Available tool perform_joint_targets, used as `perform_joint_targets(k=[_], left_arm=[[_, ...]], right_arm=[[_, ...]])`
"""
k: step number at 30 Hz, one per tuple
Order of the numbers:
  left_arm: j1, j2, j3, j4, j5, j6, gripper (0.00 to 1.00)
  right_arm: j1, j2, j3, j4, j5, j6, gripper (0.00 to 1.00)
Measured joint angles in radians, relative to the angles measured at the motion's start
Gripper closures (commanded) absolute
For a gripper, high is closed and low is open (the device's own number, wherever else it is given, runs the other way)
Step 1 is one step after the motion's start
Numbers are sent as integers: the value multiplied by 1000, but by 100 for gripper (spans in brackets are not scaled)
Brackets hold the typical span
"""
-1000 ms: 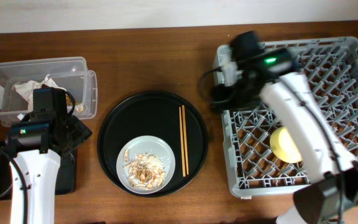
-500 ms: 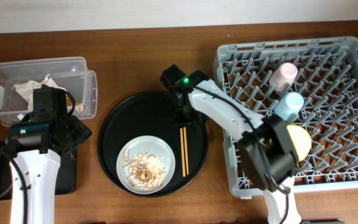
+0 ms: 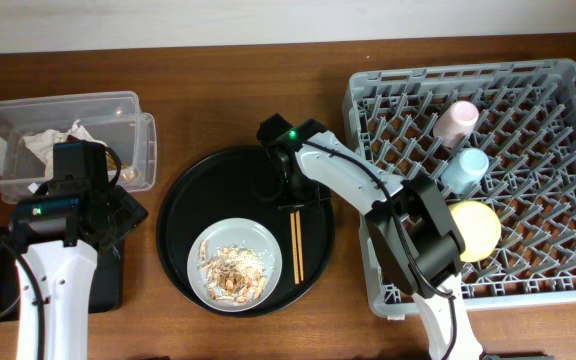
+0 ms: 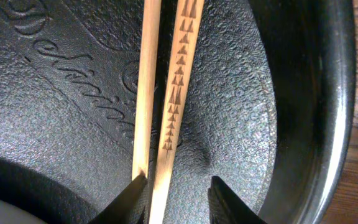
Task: Sort waste into correct bins and load items into the dishwasher rack
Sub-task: 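Lift the chopsticks with the right gripper and insert them into the rack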
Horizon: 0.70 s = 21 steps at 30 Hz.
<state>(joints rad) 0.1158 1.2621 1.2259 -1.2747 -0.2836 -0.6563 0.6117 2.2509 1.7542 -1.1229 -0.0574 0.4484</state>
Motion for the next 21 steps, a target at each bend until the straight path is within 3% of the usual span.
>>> perform_joint_targets(k=[15,17,19,21], left_arm=[[0,0,0,0,0,0,1],[0,0,0,0,0,0,0],[0,0,0,0,0,0,1],[0,0,0,0,0,0,1]], right_arm=[[3,5,-5,23,0,5,77],[13,5,-22,47,7,8,82],[21,3,-27,51,20,14,96],[22,2,-30,52,27,29,96]])
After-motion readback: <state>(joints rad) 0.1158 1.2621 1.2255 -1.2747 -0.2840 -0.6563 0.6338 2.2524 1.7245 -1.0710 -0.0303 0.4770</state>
